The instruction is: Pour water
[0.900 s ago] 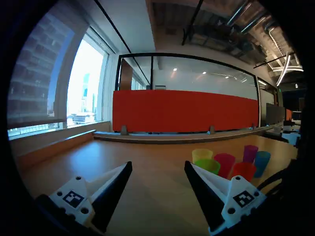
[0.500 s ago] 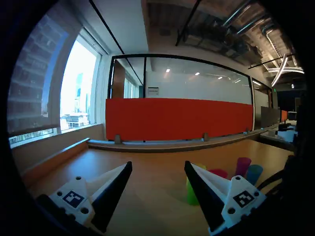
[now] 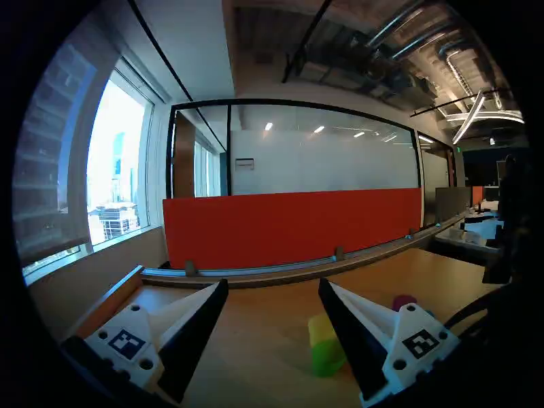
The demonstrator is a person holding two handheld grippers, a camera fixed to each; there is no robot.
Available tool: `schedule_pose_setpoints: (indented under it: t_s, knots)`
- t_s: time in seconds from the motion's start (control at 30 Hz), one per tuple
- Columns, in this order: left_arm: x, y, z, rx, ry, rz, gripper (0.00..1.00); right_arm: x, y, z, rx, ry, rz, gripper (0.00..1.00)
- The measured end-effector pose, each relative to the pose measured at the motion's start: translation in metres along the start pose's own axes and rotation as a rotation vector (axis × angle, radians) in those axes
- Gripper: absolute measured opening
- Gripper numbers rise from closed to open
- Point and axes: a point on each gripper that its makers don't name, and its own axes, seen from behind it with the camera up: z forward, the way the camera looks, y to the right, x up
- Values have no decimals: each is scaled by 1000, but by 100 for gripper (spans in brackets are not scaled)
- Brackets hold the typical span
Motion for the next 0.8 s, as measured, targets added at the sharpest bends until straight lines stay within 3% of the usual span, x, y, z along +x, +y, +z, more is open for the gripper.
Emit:
schedule_pose_setpoints:
  t_s: [0.2,0.5,0.8]
  knots:
    - [23,0,6,-22,-20,-6,99,29,-2,3,13,10,-31,100]
    - [40,5,10,-72,0,-25,99,34,-14,6,71,7,-24,100]
    - [43,28,10,-191,-8,-48,99,44,-41,5,203,12,-29,100]
